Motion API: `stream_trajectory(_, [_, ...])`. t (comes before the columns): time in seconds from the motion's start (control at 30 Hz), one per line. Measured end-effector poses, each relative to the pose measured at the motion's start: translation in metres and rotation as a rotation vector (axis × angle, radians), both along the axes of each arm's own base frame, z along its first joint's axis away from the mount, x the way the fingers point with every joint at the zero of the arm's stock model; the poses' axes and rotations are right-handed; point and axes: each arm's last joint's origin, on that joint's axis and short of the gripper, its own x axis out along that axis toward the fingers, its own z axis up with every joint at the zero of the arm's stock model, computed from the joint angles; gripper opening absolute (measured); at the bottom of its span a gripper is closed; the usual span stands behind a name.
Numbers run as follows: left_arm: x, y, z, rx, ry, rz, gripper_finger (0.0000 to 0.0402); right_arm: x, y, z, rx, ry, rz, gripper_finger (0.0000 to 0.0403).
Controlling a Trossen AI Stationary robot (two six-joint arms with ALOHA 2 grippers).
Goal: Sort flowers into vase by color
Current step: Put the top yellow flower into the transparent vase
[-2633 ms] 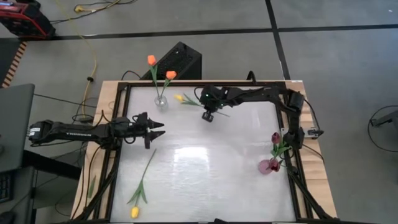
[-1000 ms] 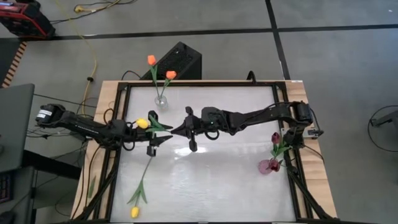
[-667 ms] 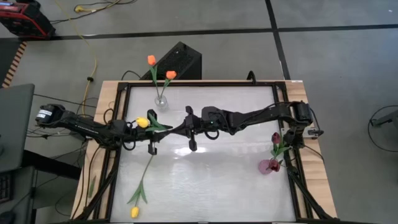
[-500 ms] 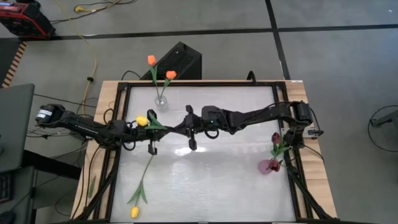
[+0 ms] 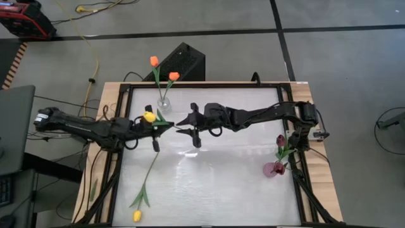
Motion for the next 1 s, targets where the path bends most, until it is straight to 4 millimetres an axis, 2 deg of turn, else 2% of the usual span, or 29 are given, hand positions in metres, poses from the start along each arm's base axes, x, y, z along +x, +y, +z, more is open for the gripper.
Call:
stream_trajectory(0.2, [-0.016, 0.006, 0.035, -0.011, 0.218, 0.145, 0.0, -0.006, -0.017, -0.017, 0.015, 0.178, -0.042, 0.0213])
stream_trajectory(0.4, [-0.035, 0.011, 0.058, -0.001, 0.301, 0.281, 0.0, -0.012, -0.026, -0.039, 0.054, 0.37, -0.072, 0.0228])
stream_trajectory(0.53, [-0.048, 0.014, 0.062, 0.003, 0.286, 0.326, 0.0, -0.017, -0.026, -0.052, 0.038, 0.415, -0.067, 0.022])
stream_trajectory(0.67, [-0.059, 0.021, 0.059, 0.013, 0.249, 0.484, 0.0, -0.02, -0.027, -0.059, 0.011, 0.437, -0.058, 0.0209])
stream_trajectory(0.83, [-0.059, 0.035, 0.057, 0.022, 0.21, 0.587, 0.0, -0.022, -0.033, -0.063, -0.011, 0.432, -0.063, 0.0199])
stream_trajectory(1.0, [-0.05, 0.055, 0.055, 0.037, 0.169, 0.561, 0.0, -0.022, -0.039, -0.061, -0.01, 0.406, -0.078, 0.0194])
